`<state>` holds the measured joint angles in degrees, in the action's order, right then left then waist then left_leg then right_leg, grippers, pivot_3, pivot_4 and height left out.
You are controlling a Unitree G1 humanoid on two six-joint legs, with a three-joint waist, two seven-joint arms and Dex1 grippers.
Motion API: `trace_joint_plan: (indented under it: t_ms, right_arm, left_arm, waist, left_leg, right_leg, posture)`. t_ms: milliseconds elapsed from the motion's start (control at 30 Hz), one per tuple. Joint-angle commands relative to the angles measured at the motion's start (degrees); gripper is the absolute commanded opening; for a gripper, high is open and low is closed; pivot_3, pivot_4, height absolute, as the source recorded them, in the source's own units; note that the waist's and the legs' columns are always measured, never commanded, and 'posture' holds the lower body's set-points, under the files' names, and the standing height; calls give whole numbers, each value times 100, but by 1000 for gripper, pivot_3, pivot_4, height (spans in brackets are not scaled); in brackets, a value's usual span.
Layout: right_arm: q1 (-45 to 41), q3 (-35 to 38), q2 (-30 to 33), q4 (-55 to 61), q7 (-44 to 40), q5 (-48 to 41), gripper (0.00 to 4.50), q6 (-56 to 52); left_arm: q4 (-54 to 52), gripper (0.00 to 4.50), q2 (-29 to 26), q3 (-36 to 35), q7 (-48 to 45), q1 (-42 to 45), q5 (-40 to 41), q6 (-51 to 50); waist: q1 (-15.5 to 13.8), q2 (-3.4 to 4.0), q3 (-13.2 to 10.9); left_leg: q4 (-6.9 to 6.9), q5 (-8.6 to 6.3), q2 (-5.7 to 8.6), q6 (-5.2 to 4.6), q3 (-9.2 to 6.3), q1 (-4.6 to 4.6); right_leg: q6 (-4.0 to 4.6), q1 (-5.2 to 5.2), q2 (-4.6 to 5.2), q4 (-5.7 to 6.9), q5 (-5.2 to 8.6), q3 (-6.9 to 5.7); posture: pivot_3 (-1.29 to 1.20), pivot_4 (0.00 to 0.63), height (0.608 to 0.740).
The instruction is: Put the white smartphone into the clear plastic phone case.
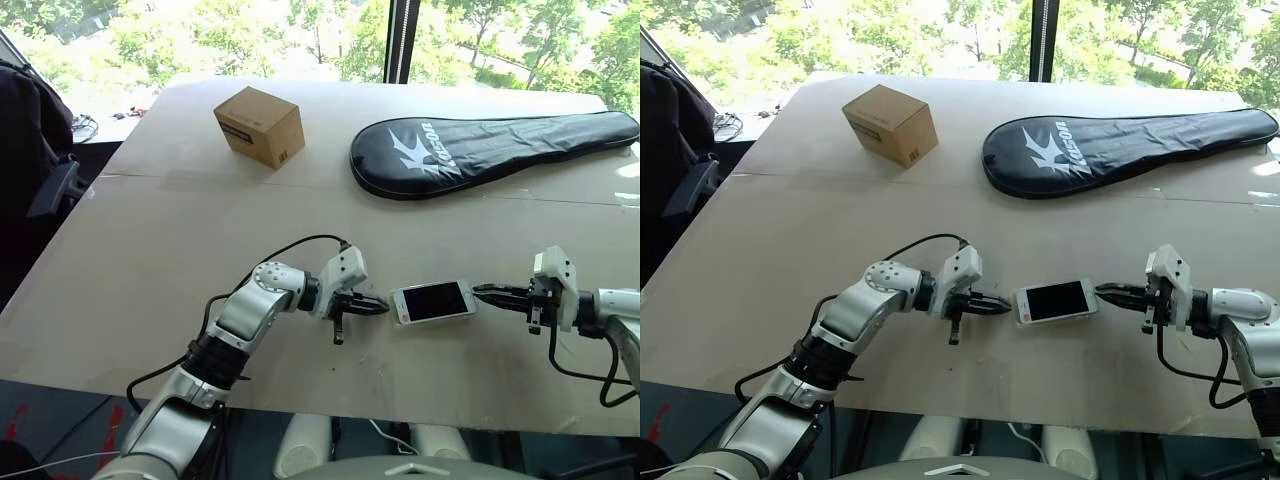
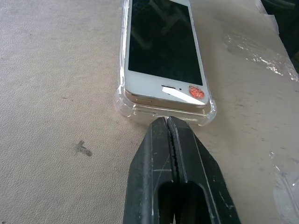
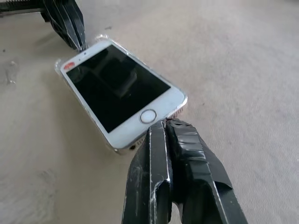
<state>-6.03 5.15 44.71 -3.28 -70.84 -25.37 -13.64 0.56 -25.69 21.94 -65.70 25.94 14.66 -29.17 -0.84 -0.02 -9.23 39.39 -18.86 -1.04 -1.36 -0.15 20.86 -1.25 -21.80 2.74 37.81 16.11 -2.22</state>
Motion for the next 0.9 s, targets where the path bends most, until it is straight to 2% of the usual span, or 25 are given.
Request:
trace_joint_plan:
  t_ms: [33, 233, 600, 900]
  right_arm:
    - [-22, 109, 9, 239, 14, -98, 60, -34]
    - [64, -112, -89, 323, 65, 38, 60, -5]
    - [165, 184, 52, 233, 135, -52, 60, -24]
    - [217, -12, -52, 417, 131, -56, 60, -142]
  left_arm:
    - [-41, 0, 2, 14, 54, -2, -59, 55]
    - [-37, 0, 70, 13, 118, 13, -23, 37]
    - [43, 0, 77, 52, 70, -5, -29, 127]
    - [139, 0, 264, -13, 250, 21, -31, 190]
  waist:
    - [0, 0, 0]
    - [1, 0, 0]
    - [-6, 0, 0]
    - [-9, 0, 1]
  left_leg:
    - [0, 0, 0, 0, 0, 0]
    - [1, 0, 0, 0, 0, 0]
    - [5, 0, 0, 1, 0, -3]
    - [8, 1, 1, 1, 0, -4]
  right_leg:
    - [0, 0, 0, 0, 0, 0]
    - [0, 1, 0, 1, 0, 0]
    - [0, 4, -1, 4, 0, 0]
    - [0, 6, 0, 6, 0, 0]
  posture:
    - [0, 150, 738]
    - [0, 150, 738]
    - [0, 150, 738]
    - [0, 150, 738]
